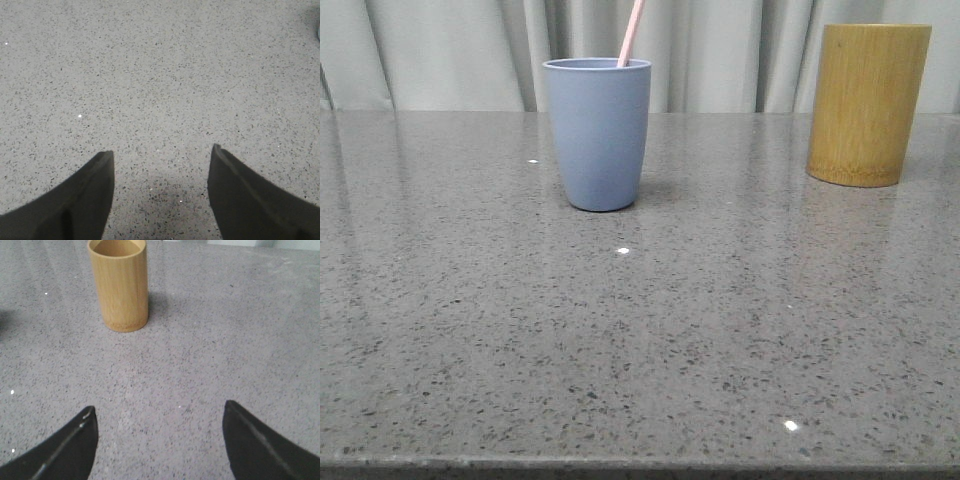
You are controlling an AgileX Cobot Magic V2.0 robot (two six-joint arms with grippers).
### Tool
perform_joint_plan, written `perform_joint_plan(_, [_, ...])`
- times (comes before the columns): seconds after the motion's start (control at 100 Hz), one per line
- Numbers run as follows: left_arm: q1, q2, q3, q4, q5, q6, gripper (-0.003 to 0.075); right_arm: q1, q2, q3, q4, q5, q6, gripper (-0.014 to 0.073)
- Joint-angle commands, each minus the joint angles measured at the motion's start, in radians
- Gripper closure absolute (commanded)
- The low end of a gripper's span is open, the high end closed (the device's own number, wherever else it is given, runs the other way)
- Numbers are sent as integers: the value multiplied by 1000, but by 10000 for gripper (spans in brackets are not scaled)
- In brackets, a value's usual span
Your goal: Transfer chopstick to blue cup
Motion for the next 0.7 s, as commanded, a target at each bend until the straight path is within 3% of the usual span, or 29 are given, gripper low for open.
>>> perform_joint_plan(0.0, [5,3,-28,-6,-64,-12,311,-8,-33,4,-13,-72,3,66])
perform_joint_plan(0.2, [5,3,-28,-6,-64,-12,315,-8,-43,5,-21,-67,3,67])
perform_joint_plan(0.29, [5,3,-28,-6,-64,-12,365,-8,-43,5,-24,-69,3,107])
perform_joint_plan(0.39, [5,3,-28,-6,-64,-12,478,-8,-43,5,-24,-69,3,241])
perform_joint_plan(0.58, [5,3,-28,-6,-64,-12,732,-8,-43,5,-24,-69,3,629])
perform_joint_plan(0.61, [5,3,-28,-6,-64,-12,737,-8,-43,5,-24,-70,3,669])
perform_joint_plan(0.69, [5,3,-28,-6,-64,-12,739,-8,-43,5,-24,-74,4,658])
